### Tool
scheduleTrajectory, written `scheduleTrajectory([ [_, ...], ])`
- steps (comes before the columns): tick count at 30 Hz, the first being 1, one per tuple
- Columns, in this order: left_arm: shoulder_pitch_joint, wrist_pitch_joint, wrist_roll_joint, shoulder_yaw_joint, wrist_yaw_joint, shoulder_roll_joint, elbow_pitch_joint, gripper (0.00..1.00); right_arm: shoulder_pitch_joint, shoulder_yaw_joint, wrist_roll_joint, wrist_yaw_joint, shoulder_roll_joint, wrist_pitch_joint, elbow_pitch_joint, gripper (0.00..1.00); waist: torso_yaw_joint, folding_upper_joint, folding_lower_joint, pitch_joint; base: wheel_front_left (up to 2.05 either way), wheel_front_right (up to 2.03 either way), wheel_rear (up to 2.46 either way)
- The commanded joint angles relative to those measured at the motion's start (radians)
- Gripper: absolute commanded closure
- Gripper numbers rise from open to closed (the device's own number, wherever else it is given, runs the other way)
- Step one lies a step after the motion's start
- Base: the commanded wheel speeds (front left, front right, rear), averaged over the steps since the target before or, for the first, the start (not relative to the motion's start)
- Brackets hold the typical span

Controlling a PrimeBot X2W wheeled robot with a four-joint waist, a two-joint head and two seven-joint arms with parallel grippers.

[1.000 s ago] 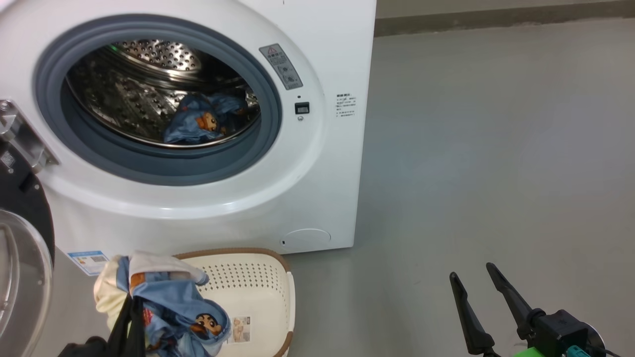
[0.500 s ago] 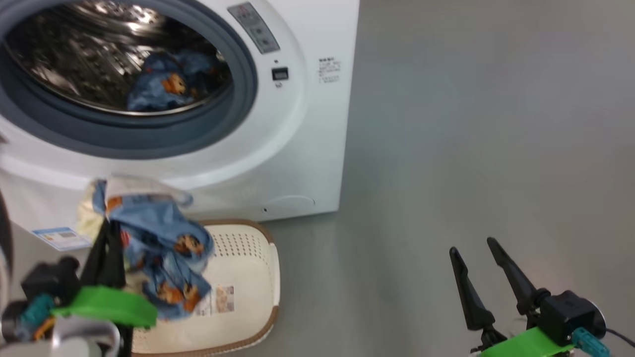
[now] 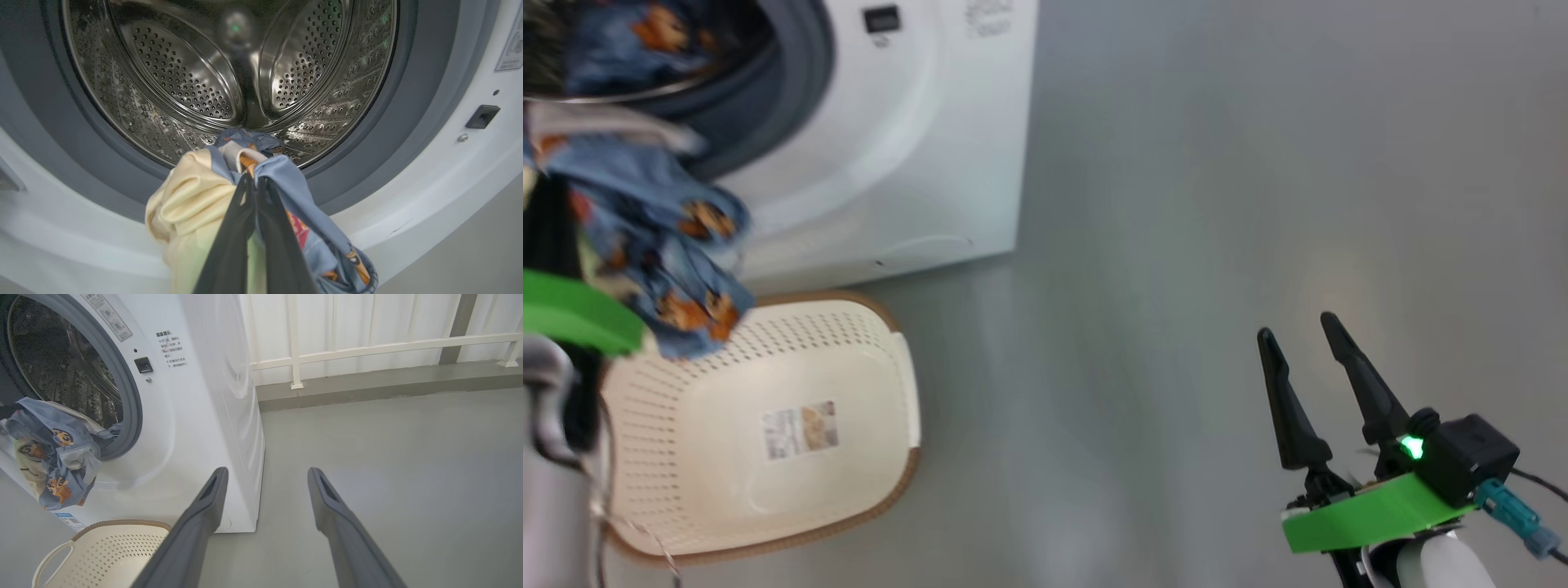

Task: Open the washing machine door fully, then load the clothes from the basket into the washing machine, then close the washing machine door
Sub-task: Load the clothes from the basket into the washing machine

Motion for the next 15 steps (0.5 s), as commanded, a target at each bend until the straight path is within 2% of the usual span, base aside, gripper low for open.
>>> scheduleTrajectory([
  [1,-0.066,0.015,-0.009,0.037,-0.012,0.061,-0.014,1.0,-0.024,0.029,0.026,0.003,-0.003,-0.01,-0.015,0.0,-0.096,0.0,0.0,0.111,0.0,0.0,0.0],
  [15,-0.396,0.268,-0.036,0.042,-0.046,0.234,0.077,1.0,-0.115,0.059,0.148,0.003,-0.003,-0.012,-0.036,0.0,-0.222,0.0,0.0,0.293,0.0,0.0,0.0],
])
